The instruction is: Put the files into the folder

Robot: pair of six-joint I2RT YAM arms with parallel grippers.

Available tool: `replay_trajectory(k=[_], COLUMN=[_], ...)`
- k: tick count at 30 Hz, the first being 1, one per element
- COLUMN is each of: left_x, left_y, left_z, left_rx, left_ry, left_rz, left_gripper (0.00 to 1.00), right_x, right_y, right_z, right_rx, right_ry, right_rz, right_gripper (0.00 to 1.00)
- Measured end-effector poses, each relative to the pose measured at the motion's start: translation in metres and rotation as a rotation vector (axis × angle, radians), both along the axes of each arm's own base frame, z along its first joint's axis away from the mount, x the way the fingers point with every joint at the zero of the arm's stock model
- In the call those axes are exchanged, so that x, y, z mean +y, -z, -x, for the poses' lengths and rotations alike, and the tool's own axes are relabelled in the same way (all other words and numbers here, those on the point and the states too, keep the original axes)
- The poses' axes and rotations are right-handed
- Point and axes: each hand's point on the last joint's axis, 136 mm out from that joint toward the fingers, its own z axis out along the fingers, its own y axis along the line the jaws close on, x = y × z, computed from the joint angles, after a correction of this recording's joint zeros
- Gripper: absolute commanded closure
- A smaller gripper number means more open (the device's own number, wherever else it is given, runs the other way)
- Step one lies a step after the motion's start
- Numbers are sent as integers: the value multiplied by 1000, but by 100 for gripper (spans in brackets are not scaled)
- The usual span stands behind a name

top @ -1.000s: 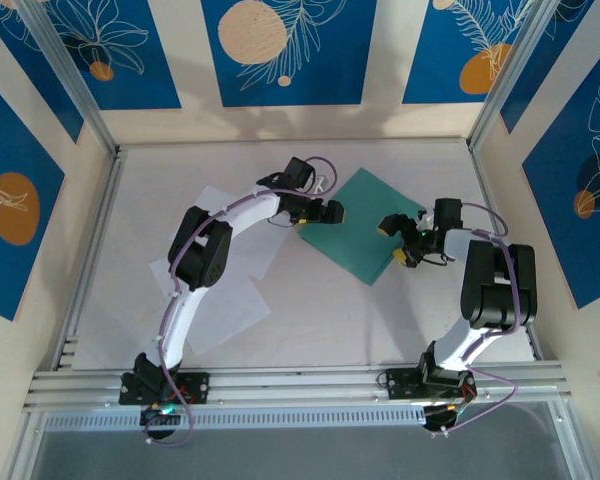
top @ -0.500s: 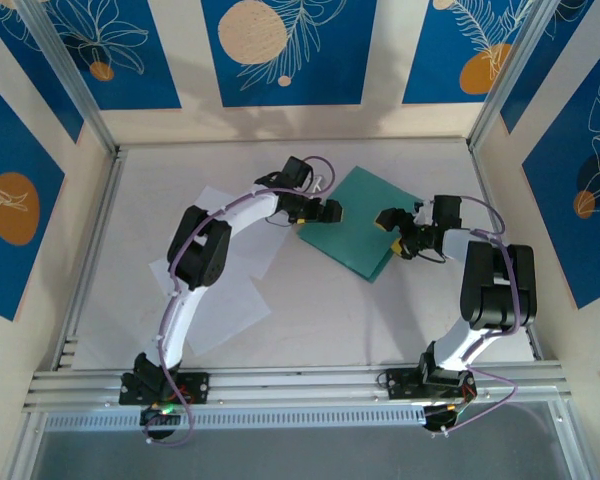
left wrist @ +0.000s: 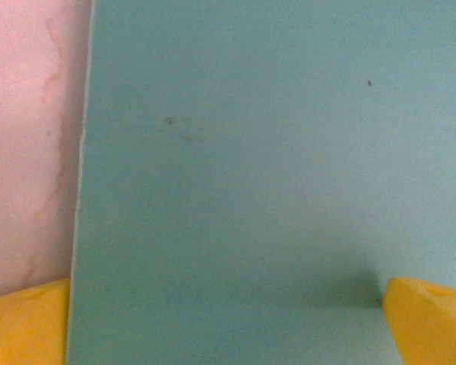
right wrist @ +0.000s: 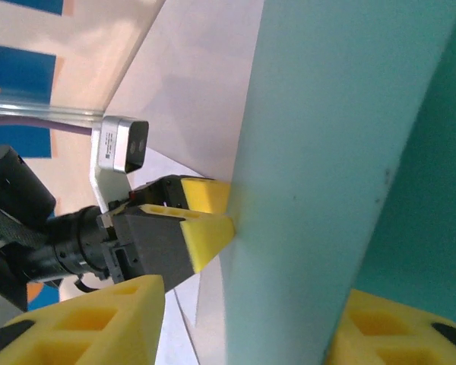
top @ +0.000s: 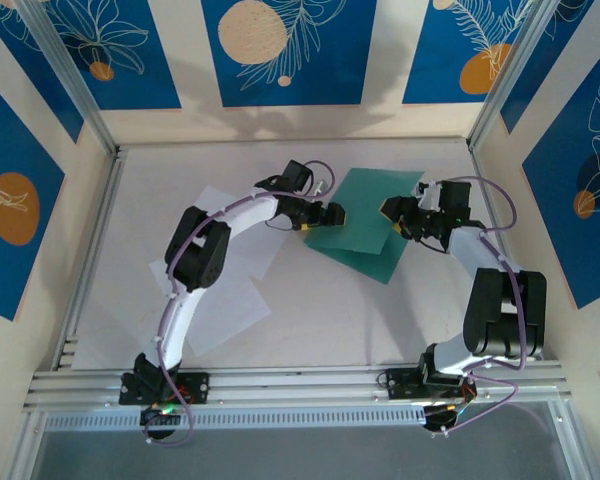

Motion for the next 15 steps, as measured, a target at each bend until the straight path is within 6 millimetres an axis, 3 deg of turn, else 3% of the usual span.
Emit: replay_trajectory(k=[3, 5, 11, 15], left_x=[0, 1, 4, 11], left_y=[-3, -5, -19, -48], left_z=[7, 13, 24, 35], left_rx=[27, 42, 49, 19], left_ry=[-4, -5, 1, 7], left_rz=[20, 30, 56, 69], left_gripper=[0, 0, 0, 0], right_x=[0, 0, -3, -9], right_y=[1, 1, -10, -41], right_z=[3, 4, 8, 6], right_rx=[21, 33, 68, 34], right_ry=[-3, -4, -15, -32], right_rz=[7, 14, 63, 147], right_gripper=[89, 95, 98, 98])
